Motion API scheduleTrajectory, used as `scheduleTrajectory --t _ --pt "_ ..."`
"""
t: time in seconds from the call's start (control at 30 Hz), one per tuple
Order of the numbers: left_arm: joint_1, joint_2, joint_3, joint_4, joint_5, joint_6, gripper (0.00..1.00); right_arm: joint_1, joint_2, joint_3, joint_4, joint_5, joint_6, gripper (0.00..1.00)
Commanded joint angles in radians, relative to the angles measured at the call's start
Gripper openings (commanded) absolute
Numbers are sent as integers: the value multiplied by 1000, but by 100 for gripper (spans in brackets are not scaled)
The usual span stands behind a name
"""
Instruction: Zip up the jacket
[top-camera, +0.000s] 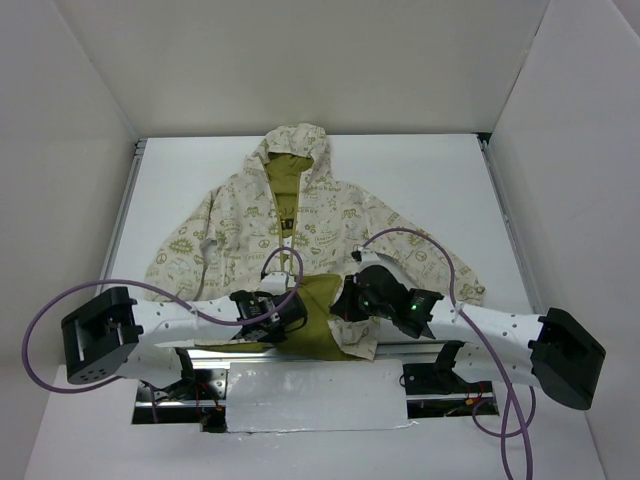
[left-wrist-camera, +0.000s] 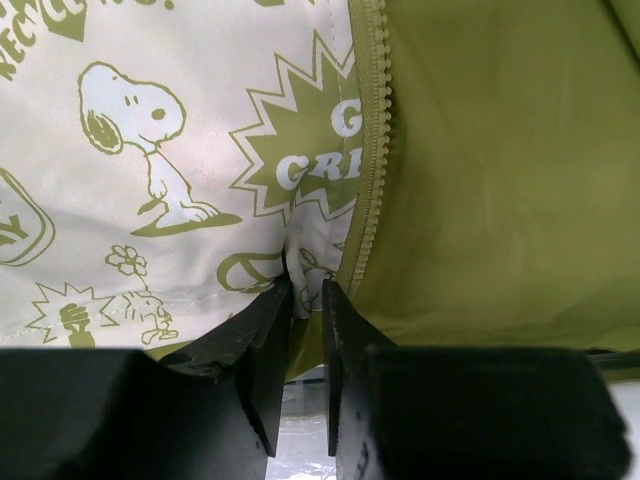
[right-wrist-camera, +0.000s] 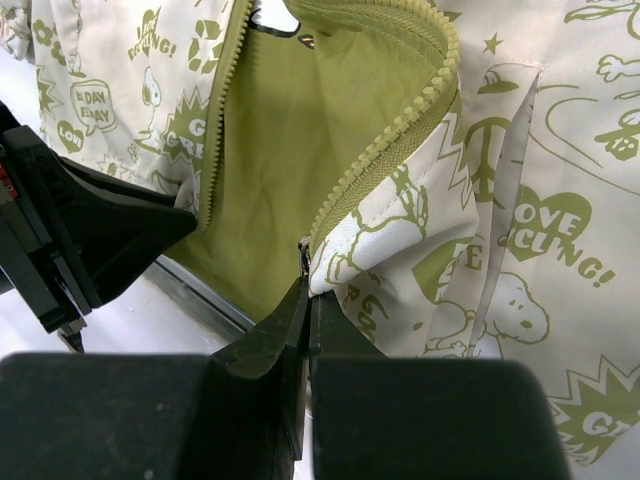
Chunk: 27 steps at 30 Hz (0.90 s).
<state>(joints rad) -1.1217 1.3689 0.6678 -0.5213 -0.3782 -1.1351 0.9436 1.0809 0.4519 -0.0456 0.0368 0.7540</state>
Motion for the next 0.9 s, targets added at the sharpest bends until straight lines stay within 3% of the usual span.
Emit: scheduleTrajectory --t 0.0,0.2,0.23,0.5,0.87 --pt "-1 29 -66 -2 30 -32 30 -6 -18 1 41 -3 -5 0" --pt "-1 -56 -37 1 22 12 10 -6 20 2 43 -5 -5 0" --pt "-1 -76 -19 -11 4 27 0 -6 31 2 68 -5 -2 0" --pt "0 -191 98 -98 -108 44 0 -28 79 2 89 -9 8 0" --pt "22 -353 127 -206 -191 25 0 -55 85 -1 55 20 31 0"
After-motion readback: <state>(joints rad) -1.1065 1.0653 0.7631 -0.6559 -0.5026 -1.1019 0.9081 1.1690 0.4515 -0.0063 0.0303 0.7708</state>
